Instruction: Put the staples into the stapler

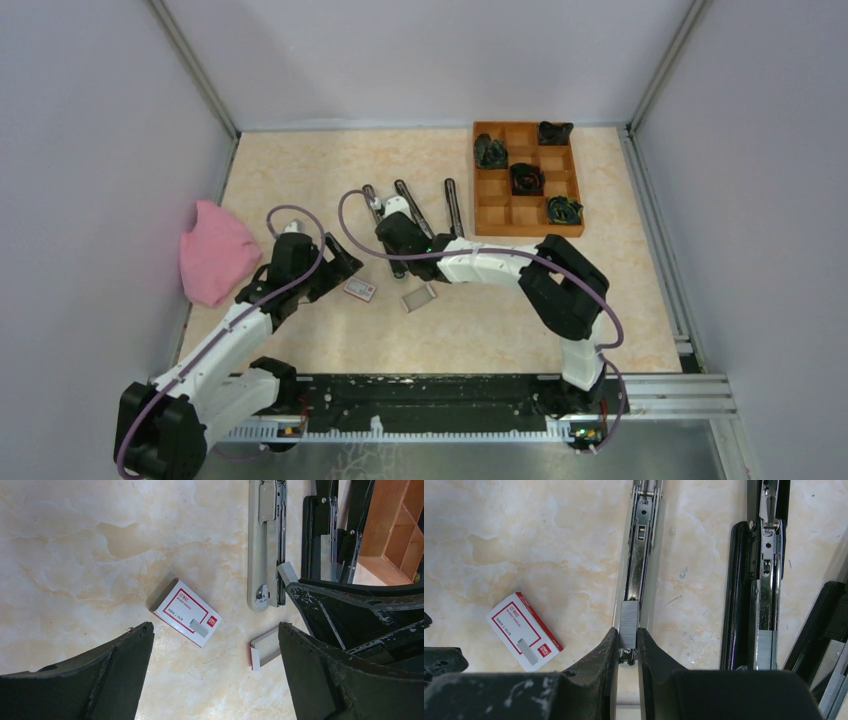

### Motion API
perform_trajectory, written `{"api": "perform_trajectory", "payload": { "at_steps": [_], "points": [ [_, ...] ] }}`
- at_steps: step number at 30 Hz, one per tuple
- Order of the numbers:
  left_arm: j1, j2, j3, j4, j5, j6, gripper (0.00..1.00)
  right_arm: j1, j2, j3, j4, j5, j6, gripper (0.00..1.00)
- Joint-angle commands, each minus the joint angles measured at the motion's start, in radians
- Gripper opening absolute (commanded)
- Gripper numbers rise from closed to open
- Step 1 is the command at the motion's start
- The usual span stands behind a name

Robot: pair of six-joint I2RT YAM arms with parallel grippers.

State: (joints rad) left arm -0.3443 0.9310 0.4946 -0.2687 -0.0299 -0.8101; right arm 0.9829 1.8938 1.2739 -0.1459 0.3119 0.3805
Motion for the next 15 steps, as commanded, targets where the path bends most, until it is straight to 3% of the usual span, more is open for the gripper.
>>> {"api": "perform_trajectory", "payload": {
  "at_steps": [1,15],
  "points": [
    [0.007,0.001,-0.008,0.028,0.02,0.011,0.99,-0.009,0.001,0.065,-0.002,-0.011,0.047,0.0],
    [0.007,-0.004,-0.013,0.03,0.031,0.005,0.99,-0.012,0.031,0.095,-0.05,0.008,0.107,0.0]
  ]
}}
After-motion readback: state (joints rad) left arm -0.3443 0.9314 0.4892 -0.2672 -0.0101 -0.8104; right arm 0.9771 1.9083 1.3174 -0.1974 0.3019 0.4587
